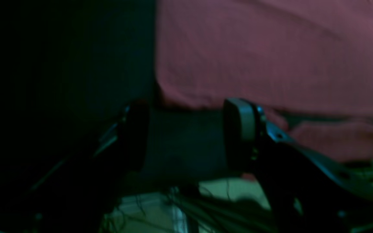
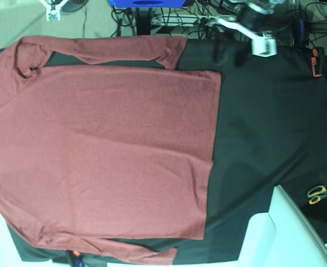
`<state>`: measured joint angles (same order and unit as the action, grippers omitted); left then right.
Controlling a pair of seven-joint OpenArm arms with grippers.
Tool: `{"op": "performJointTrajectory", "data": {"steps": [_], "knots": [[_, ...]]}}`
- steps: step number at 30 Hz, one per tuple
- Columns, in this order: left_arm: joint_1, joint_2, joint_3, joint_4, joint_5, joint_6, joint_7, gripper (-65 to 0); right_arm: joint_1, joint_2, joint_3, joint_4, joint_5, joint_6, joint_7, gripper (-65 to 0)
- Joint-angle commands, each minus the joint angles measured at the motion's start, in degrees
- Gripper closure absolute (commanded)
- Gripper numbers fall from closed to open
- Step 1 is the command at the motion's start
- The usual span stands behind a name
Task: Fold the T-shirt properly
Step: 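Lower the left gripper onto the shirt edge near the sleeve seam and grasp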
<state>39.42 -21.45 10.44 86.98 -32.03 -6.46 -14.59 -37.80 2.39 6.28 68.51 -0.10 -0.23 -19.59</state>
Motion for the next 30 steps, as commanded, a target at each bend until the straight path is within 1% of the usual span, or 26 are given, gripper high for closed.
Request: {"op": "performJointTrajectory", "data": {"steps": [1, 3, 7, 11, 17, 20, 24, 26, 28, 30], "knots": [[-0.17, -0.48, 1.04, 0.19, -0.28, -0.62, -1.28, -35.1, -0.75, 0.2, 0.09, 0.54, 0.05, -0.17, 0.21, -0.2], [-1.57, -0.48, 3.76, -0.87, -0.45, -0.62, -1.28, -35.1, -0.75, 0.2, 0.09, 0.54, -0.03, -0.17, 0.21, -0.2], [-3.86, 0.05, 7.01, -3.68, -0.54, -0.62, -1.28, -35.1, -0.66, 0.29, 0.09, 0.46, -0.03, -0.17, 0.21, -0.2], [-6.14, 1.45, 9.91, -6.58, -0.54, -0.62, -1.28, -35.1, -0.66, 0.82, 0.0, 0.46, -0.03, -0.17, 0.21, -0.2], [-9.4, 1.63, 15.45, -9.84, -0.54, -0.62, -1.28, -35.1, -0.22, 1.08, 0.09, 0.46, -0.03, -0.17, 0.21, -0.2], [-10.19, 3.12, 15.98, -10.98, -0.54, -0.62, -1.28, -35.1, 0.13, 1.08, 0.09, 0.1, -0.03, -0.17, 0.12, -0.2], [-11.33, 3.83, 16.51, -12.65, -0.54, -0.62, -1.19, -35.1, 0.48, 1.08, 0.09, 0.02, -0.03, -0.17, 0.12, -0.2], [-11.68, 5.14, 16.33, -12.65, -0.54, -0.62, 1.36, -35.1, 0.48, 1.08, 0.09, 0.02, -0.03, -0.17, 0.12, -0.2], [-12.3, 5.5, 16.24, -12.56, -0.54, -0.62, 3.82, -35.1, 0.66, 1.08, 0.09, 0.02, -0.03, -0.17, 0.12, -0.2], [-13.09, 5.67, 16.51, -12.56, -0.54, -0.62, 5.14, -34.9, 1.01, 1.08, 0.09, -0.07, -0.03, -0.17, 0.12, -0.2]]}}
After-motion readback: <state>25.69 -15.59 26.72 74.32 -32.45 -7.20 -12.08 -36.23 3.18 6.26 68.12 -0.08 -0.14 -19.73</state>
